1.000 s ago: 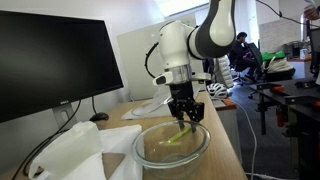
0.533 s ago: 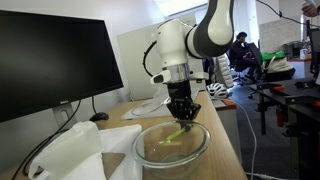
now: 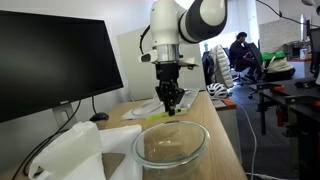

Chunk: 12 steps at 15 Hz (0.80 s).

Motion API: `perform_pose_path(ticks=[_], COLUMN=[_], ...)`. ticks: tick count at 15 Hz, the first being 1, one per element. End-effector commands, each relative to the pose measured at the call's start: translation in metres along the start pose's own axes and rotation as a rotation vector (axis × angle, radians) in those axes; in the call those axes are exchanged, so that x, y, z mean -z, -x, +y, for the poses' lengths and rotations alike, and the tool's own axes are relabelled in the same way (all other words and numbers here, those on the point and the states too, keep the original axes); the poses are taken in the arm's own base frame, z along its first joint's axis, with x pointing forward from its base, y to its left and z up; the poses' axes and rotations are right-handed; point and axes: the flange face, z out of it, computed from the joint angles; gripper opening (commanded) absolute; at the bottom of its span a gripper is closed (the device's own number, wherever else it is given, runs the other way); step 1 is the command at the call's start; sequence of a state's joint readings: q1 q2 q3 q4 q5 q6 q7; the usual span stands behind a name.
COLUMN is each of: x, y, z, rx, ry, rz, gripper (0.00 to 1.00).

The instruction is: Place the yellow pen inside the glass bowl

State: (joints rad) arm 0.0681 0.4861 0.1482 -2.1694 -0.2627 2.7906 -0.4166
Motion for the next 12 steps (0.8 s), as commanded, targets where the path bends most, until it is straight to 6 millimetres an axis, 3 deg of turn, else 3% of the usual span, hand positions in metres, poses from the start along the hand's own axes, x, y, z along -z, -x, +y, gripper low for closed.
perform_pose_path(ticks=[1,4,8,11,12], x=[0.029,0.04,0.04,0.034,0.033], y=[-0.018,-0.046,-0.079,-0.086,-0.085], z=[-0.017,-0.051,-0.105,-0.127,-0.128], rx=[0.008,0.096,0.208,0.241,0.223], ry=[0.033,0.015,-0.026,-0.048,-0.047], rz=[0.06,0.112,0.164,0.165,0.156], gripper=[0.04,0.04,0.04,0.04,0.1])
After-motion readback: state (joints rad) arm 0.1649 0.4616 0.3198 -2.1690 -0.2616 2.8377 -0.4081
